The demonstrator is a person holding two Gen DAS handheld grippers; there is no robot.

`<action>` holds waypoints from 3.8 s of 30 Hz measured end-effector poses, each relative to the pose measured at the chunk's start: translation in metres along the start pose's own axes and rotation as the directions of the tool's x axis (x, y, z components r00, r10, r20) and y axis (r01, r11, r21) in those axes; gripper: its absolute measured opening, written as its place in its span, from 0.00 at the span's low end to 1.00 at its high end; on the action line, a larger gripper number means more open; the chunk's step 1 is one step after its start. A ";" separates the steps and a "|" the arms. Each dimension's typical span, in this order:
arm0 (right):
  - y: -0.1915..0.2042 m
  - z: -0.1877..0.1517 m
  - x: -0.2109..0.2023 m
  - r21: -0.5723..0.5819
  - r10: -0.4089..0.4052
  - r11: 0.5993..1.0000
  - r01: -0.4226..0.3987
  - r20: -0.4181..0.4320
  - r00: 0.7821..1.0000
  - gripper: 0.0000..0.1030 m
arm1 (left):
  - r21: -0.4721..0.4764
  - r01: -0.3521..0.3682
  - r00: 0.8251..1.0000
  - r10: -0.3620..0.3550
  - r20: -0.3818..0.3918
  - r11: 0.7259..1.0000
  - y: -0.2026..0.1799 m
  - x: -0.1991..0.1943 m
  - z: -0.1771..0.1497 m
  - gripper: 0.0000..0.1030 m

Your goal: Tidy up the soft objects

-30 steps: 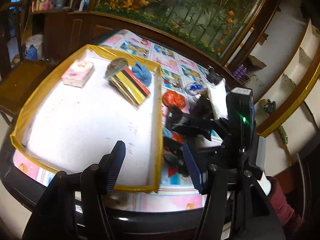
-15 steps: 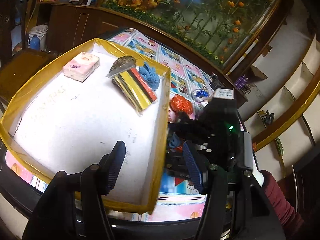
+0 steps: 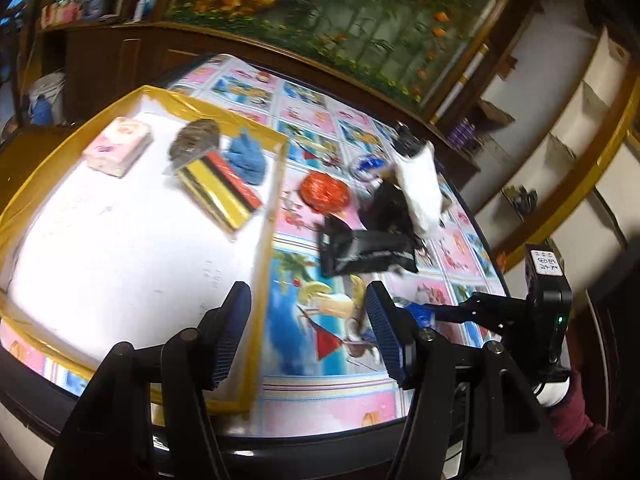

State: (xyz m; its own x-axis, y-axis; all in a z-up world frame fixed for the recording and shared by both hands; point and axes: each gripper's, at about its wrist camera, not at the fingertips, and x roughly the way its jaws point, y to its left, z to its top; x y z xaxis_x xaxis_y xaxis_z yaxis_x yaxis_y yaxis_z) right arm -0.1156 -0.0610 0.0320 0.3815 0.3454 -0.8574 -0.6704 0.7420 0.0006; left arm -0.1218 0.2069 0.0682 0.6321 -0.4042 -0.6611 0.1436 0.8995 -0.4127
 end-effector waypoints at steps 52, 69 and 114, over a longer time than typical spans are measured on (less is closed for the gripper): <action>-0.086 -0.164 -0.107 0.517 -0.150 0.854 0.056 0.141 0.979 0.46 | 0.428 -0.021 0.955 0.144 -0.257 0.903 -0.220 0.157 -0.064 0.59; -0.043 -0.096 -0.106 0.373 -0.055 0.927 -0.017 0.180 0.982 0.44 | 0.130 0.000 0.996 0.012 -0.089 0.992 -0.079 0.023 0.000 0.58; 0.108 0.228 0.085 0.057 0.185 0.980 -0.191 0.099 0.978 0.76 | -0.279 -0.142 0.990 0.139 -0.031 0.950 0.168 0.067 0.153 0.70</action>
State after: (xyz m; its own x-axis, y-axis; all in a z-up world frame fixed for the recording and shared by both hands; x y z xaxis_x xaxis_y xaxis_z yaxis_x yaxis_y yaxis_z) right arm -0.0103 0.1799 0.0766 0.3123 0.5315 -0.7874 -0.6934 0.6941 0.1935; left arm 0.0609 0.3563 0.0504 0.6219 -0.2803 -0.7312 -0.1658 0.8654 -0.4728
